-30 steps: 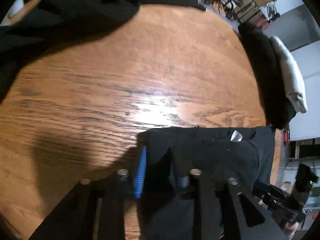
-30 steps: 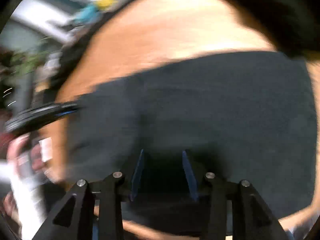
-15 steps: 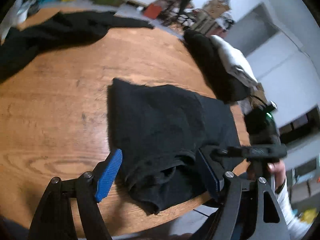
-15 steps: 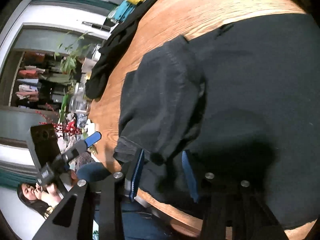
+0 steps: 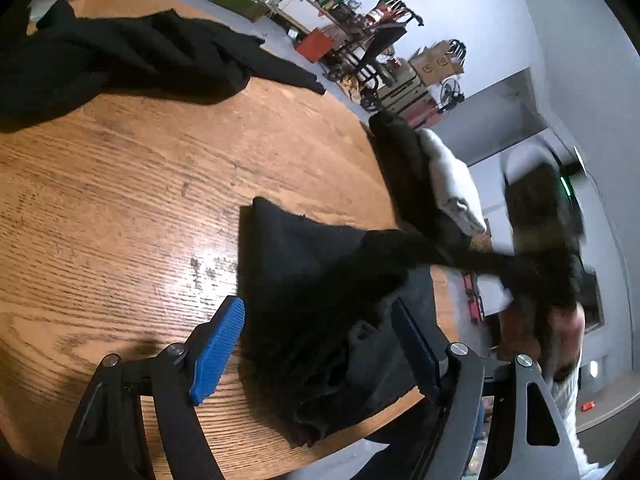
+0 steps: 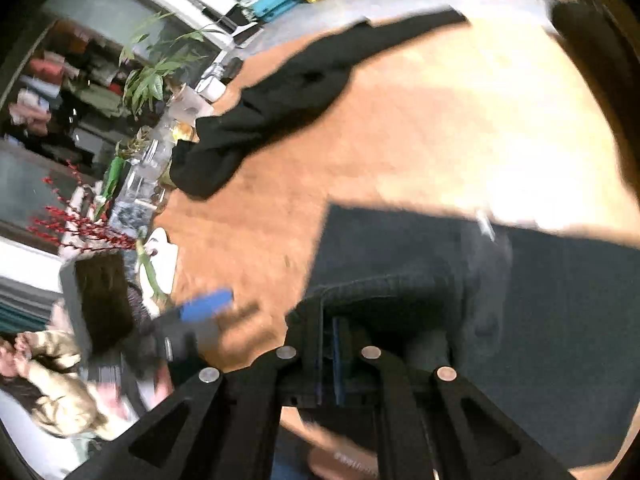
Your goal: Fold clothes
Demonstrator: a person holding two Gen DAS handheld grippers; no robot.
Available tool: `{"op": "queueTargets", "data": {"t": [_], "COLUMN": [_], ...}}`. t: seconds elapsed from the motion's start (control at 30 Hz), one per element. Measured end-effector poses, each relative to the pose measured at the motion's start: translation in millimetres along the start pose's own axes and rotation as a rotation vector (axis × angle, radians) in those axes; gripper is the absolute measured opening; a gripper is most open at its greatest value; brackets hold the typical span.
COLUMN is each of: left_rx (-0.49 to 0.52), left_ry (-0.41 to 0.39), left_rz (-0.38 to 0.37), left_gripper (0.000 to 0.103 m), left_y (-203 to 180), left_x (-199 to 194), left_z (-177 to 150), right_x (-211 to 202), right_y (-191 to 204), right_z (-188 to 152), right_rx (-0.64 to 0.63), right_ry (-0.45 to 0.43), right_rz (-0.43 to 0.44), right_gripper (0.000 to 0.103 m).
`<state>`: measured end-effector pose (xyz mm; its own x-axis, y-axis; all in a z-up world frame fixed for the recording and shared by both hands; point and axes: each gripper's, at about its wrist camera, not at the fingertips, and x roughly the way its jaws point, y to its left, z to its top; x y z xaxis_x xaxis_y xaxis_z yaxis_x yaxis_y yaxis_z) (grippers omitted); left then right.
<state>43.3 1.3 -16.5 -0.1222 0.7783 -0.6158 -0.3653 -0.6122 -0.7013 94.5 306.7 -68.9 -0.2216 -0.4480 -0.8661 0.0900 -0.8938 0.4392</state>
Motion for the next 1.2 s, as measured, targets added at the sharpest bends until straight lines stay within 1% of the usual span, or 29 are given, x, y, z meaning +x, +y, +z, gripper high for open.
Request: {"op": "queueTargets", "data": {"t": [0.03,0.07,0.1,0.17,0.23,0.3,0.37,0.4,0.43,0.47,0.53,0.57,0.6,0.67,0.73,0.83,0.9,0.97,1.0,1.03,1.1,1.13,1.2], "left_rx": [0.012,0.023,0.035,0.065,0.113,0.154,0.151,0.143,0.133,0.120,0.099,0.071,0.036,-0.047,-0.088,-0.067,-0.060,-0.056,-0.052,-0.047,-0.037,-0.033,-0.024], "left_ry": [0.007,0.014,0.021,0.041,0.090,0.151,0.212,0.241,0.259,0.266,0.266,0.267,0.271,0.286,0.295,0.291,0.289,0.295,0.297,0.298,0.297,0.293,0.288], "left_rz": [-0.007,-0.014,-0.021,-0.040,-0.081,-0.095,-0.072,-0.056,-0.022,0.030,0.123,0.147,0.157,0.145,0.148,0.157,0.159,0.163,0.165,0.166,0.170,0.174,0.179], "left_gripper": [0.076,0.076,0.076,0.076,0.076,0.076,0.076,0.076,0.076,0.076,0.076,0.076,0.076,0.076,0.076,0.076,0.076,0.076,0.076,0.076,0.076,0.076,0.076], "left_y": [-2.4,-4.8,-7.2,-14.1,-27.5,-43.9,-55.3,-60.1,-61.8,-60.7,-52.0,-42.5,-31.7,-8.2,4.4,3.3,2.2,3.0,3.7,4.1,3.9,2.6,-0.1], "left_x": [0.1,0.2,0.3,1.8,10.5,26.7,49.0,60.8,71.9,82.3,98.8,103.2,106.0,108.7,108.8,107.9,109.0,110.1,110.8,110.9,109.6,107.7,105.5], "left_z": [-1.9,-3.9,-5.8,-10.3,-14.9,-14.5,-6.5,-1.4,5.4,14.1,30.5,35.5,38.2,37.2,33.5,34.1,34.9,34.8,34.3,33.9,33.2,33.6,33.7], "right_x": [12.0,24.0,32.2,30.6,13.1,-5.1,-18.5,-18.2,-18.0,-17.7,-17.3,-17.0,-15.3,-5.0,8.1,30.8,47.5,68.1,75.9,82.0,83.4,77.5,58.8], "right_y": [6.0,12.1,15.0,8.4,3.4,-9.2,-33.8,-47.6,-61.5,-71.2,-72.7,-73.4,-72.1,-60.8,-50.3,-34.1,-18.6,-4.1,-0.8,1.7,6.1,7.0,5.5], "right_z": [12.6,25.1,33.7,32.7,16.9,-5.9,-35.1,-47.8,-60.4,-70.8,-81.9,-87.4,-91.3,-91.1,-85.7,-68.3,-57.0,-50.4,-49.8,-51.0,-57.1,-61.3,-71.8], "right_rx": [-0.005,-0.010,-0.004,0.049,0.041,0.051,0.103,0.142,0.181,0.203,0.177,0.165,0.144,0.074,0.037,0.003,-0.051,-0.110,-0.130,-0.150,-0.191,-0.205,-0.200], "right_ry": [0.011,0.023,0.030,0.022,-0.020,-0.053,-0.061,-0.047,-0.033,-0.025,-0.037,-0.043,-0.042,-0.006,0.038,0.090,0.118,0.164,0.191,0.213,0.227,0.213,0.175], "right_rz": [-0.039,-0.077,-0.097,-0.054,-0.027,-0.035,-0.066,-0.086,-0.106,-0.119,-0.117,-0.116,-0.109,-0.078,-0.089,-0.136,-0.201,-0.255,-0.260,-0.263,-0.276,-0.283,-0.278], "right_gripper": [0.011,0.025,0.042,0.043,0.051,0.056,0.057,0.056,0.054,0.050,0.048,0.048,0.048,0.048,0.048,0.048,0.048,0.049,0.046,0.040,0.009,0.007,0.006]}}
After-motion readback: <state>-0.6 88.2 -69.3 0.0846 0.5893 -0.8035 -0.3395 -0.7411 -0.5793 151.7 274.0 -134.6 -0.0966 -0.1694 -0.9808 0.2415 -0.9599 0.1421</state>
